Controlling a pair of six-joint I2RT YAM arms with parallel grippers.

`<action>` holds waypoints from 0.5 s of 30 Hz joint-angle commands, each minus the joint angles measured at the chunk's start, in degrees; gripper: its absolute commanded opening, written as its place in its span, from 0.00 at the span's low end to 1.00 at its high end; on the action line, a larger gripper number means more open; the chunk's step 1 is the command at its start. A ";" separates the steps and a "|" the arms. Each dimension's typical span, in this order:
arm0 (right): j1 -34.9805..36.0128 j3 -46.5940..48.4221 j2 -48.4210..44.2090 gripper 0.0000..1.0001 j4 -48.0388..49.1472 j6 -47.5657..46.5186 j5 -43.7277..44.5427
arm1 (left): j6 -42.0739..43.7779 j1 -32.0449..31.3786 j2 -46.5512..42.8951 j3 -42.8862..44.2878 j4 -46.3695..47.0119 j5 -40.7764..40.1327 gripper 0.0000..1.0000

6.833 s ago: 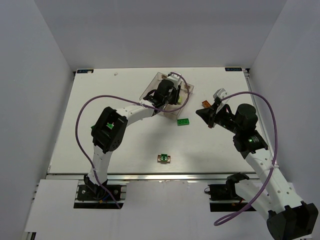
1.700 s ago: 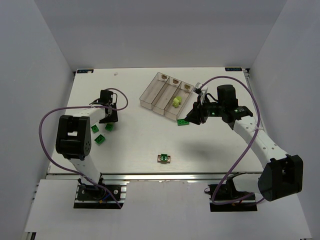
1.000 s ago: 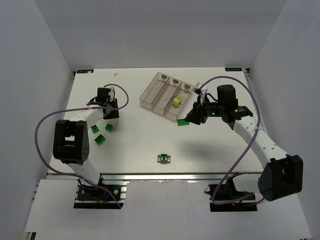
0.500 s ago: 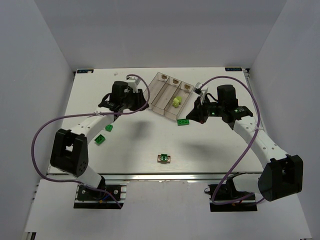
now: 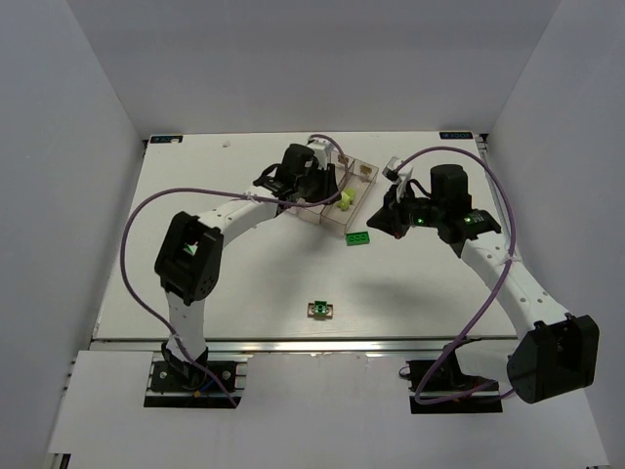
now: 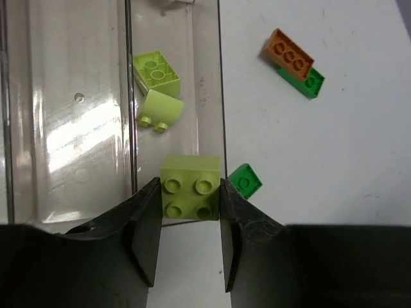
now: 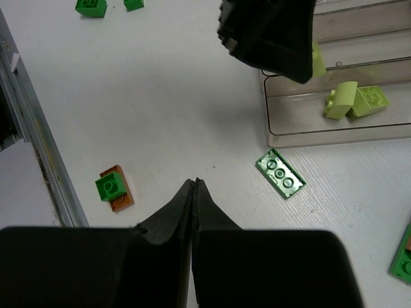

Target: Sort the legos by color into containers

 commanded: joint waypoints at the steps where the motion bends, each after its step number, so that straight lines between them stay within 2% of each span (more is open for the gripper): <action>1: -0.27 -0.49 -1.07 0.00 2.20 0.45 -0.29 | -1.12 -0.64 2.96 4.61 -1.10 -2.95 0.18; 13: -0.35 -0.49 -0.89 0.04 2.03 0.09 -0.55 | -1.12 -1.26 8.77 7.87 -1.62 -4.01 0.35; 15: -0.27 -0.49 -0.89 0.05 2.03 0.09 -0.46 | -1.03 -1.35 9.04 8.14 -1.71 -4.01 0.43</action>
